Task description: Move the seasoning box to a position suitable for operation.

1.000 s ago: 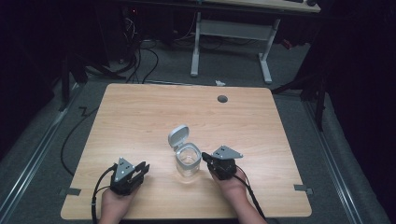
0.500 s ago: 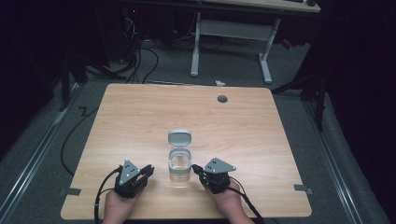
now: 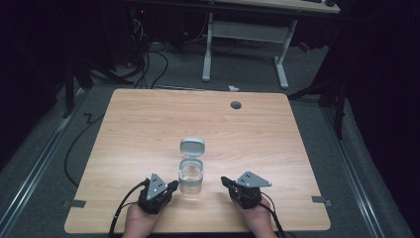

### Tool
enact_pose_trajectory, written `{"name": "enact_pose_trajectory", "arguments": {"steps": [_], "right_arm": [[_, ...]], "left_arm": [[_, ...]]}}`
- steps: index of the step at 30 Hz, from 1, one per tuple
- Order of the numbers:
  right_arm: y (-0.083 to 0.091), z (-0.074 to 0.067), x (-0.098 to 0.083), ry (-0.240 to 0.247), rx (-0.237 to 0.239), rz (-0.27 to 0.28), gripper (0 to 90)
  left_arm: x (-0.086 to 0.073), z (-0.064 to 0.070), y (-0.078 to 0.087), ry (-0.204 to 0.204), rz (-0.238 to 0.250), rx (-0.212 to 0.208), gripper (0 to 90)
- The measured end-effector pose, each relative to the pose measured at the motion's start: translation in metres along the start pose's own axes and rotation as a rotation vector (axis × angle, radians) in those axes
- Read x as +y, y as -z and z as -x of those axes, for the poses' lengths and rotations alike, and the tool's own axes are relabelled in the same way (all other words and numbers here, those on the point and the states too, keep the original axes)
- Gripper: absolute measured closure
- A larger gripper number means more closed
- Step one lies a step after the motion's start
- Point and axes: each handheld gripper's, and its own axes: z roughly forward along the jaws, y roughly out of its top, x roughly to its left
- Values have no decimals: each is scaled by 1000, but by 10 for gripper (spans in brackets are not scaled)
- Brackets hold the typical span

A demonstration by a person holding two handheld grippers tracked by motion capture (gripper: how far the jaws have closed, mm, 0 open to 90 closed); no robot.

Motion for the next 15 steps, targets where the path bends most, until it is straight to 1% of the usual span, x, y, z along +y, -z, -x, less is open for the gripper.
{"name": "enact_pose_trajectory", "arguments": {"steps": [3,5,6,8,11,14,15], "right_arm": [[4,1,-2,-13,-5,9,900],[6,1,-3,-14,-7,13,900],[7,1,-4,-15,-7,15,899],[9,2,-5,-16,-10,9,900],[12,4,-7,-20,-18,7,899],[15,6,-6,-27,-32,6,898],[15,7,-6,-28,-36,2,898]], "left_arm": [[-1,2,-4,1,0,1,876],[-1,1,-10,5,7,17,875],[-1,1,-11,11,9,20,875],[1,-1,-12,10,17,26,866],[5,-1,-6,17,27,15,862],[7,1,2,32,20,-13,861],[7,1,2,32,20,-13,855]]}}
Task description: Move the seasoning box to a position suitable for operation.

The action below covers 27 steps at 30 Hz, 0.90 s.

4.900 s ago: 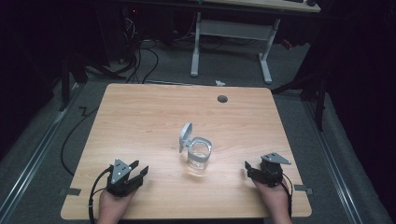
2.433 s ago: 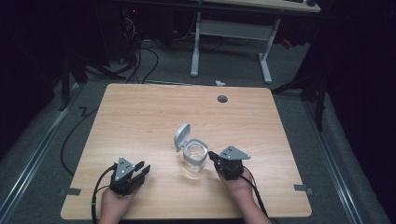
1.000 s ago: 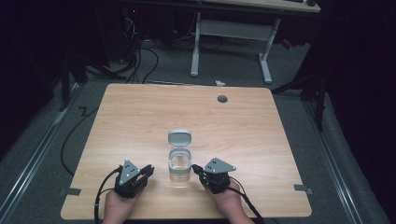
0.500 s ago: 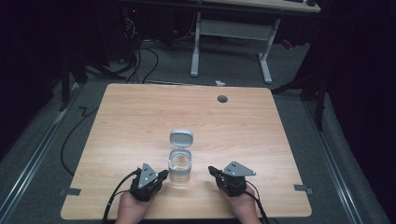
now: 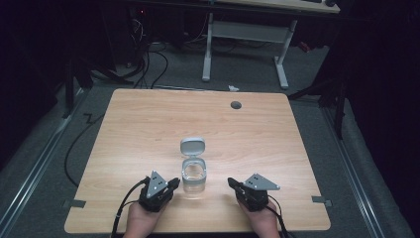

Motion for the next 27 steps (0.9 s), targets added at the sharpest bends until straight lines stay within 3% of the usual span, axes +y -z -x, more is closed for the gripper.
{"name": "enact_pose_trajectory", "arguments": {"steps": [4,7,12,17,22,23,27], "right_arm": [[-1,4,-1,-14,-15,-18,900],[-3,7,-1,-28,-19,-29,900],[-10,11,3,-61,-23,-33,900],[-22,12,18,-62,-21,-43,900],[-30,15,24,-71,-31,-53,900],[-33,17,27,-86,-37,-54,900],[-37,20,34,-103,-46,-59,900]], "left_arm": [[-4,17,7,0,-1,-60,846],[-9,21,5,-5,-19,-76,858],[-15,21,-1,-1,-40,-68,862],[-9,13,-2,34,-2,-27,860],[-15,19,3,20,-20,-42,861],[-22,25,3,4,-41,-58,861],[-28,31,-7,0,-59,-78,859]]}}
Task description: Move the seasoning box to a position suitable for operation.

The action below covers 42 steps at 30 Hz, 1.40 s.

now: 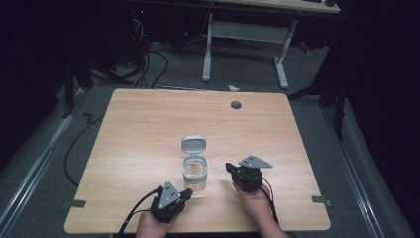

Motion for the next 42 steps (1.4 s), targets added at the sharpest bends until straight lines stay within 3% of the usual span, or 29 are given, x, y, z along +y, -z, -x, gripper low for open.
{"name": "enact_pose_trajectory", "arguments": {"steps": [2,7,11,17,20,31,42], "right_arm": [[-4,0,5,23,4,9,900],[-11,0,19,22,7,37,900],[-19,-2,33,26,14,60,900],[-34,-11,66,83,25,96,899],[-37,-13,77,83,33,104,899],[-40,-20,84,101,56,111,899],[-26,-27,80,122,78,128,900]], "left_arm": [[0,-1,-5,-18,6,2,860],[1,-6,-6,-15,11,9,869],[3,-10,-7,7,17,17,870],[1,-9,-9,-3,18,22,864],[1,-10,-9,0,19,22,864],[1,-10,-9,1,26,20,865],[1,-11,-9,5,26,20,864]]}}
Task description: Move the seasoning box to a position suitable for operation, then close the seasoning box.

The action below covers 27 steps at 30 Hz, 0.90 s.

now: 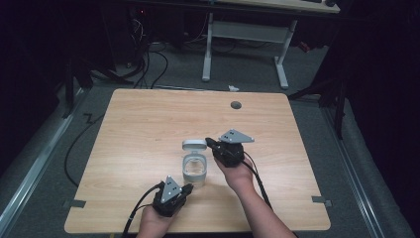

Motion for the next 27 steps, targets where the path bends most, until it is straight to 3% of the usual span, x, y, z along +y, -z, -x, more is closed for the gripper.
{"name": "enact_pose_trajectory", "arguments": {"steps": [6,11,13,18,27], "right_arm": [[11,-14,-9,38,25,-19,899],[17,-16,-12,42,20,-14,898],[20,-11,-14,22,15,-8,890],[25,-3,-20,1,-1,-13,879],[43,18,-35,-38,-36,-3,842]], "left_arm": [[1,0,1,11,0,-4,864],[3,1,4,16,-2,-9,862],[5,2,8,-8,-6,-17,855],[17,-4,18,-4,1,-25,813],[30,-32,32,23,32,56,789]]}}
